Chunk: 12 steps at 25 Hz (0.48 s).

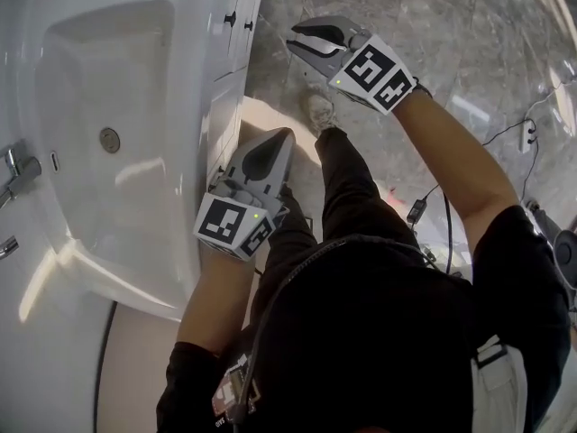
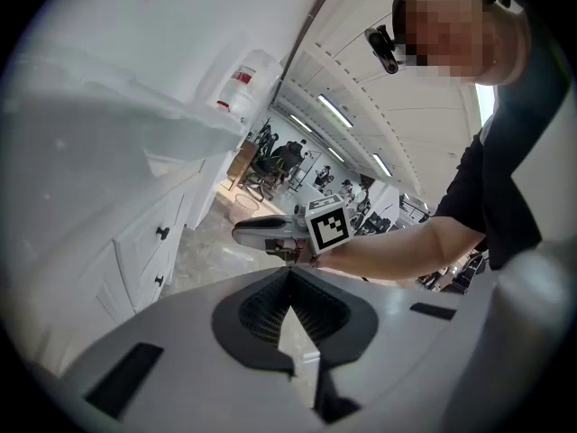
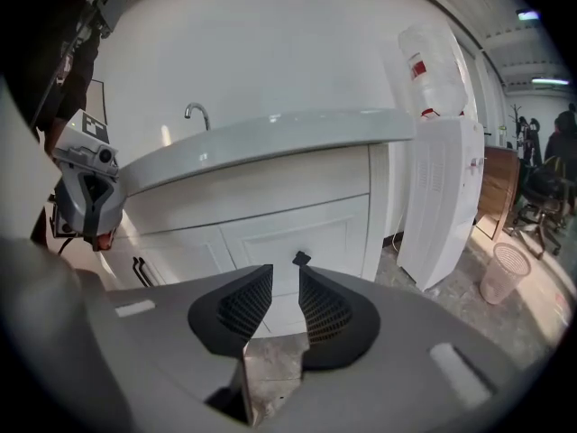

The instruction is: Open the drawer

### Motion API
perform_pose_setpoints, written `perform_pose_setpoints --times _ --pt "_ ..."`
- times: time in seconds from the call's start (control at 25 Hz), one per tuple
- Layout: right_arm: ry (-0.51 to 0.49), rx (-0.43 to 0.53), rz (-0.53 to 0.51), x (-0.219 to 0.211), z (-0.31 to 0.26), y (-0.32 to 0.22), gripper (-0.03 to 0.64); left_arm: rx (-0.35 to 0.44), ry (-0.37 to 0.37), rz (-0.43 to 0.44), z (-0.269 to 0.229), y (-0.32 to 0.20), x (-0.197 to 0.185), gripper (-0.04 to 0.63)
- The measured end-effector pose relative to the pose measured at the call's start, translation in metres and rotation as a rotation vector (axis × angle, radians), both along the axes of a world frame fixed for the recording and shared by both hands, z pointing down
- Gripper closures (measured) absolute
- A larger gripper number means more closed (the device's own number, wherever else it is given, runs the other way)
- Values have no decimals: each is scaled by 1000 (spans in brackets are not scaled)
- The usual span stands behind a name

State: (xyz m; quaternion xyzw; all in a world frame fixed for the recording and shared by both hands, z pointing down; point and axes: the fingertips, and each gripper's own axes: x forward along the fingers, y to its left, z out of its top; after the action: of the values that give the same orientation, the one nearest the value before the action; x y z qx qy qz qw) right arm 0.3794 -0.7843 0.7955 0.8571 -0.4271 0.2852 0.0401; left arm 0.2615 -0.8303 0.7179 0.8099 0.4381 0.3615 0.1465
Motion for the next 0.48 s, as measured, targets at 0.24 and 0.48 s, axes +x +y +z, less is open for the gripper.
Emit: perform_pose_setpoints --times 0.24,0.48 --pt "-20 -31 -6 8 77 -2 535 16 -62 -55 71 2 2 595" --pt "-34 -74 -25 14 150 -4 515 33 -110 -76 126 3 4 595"
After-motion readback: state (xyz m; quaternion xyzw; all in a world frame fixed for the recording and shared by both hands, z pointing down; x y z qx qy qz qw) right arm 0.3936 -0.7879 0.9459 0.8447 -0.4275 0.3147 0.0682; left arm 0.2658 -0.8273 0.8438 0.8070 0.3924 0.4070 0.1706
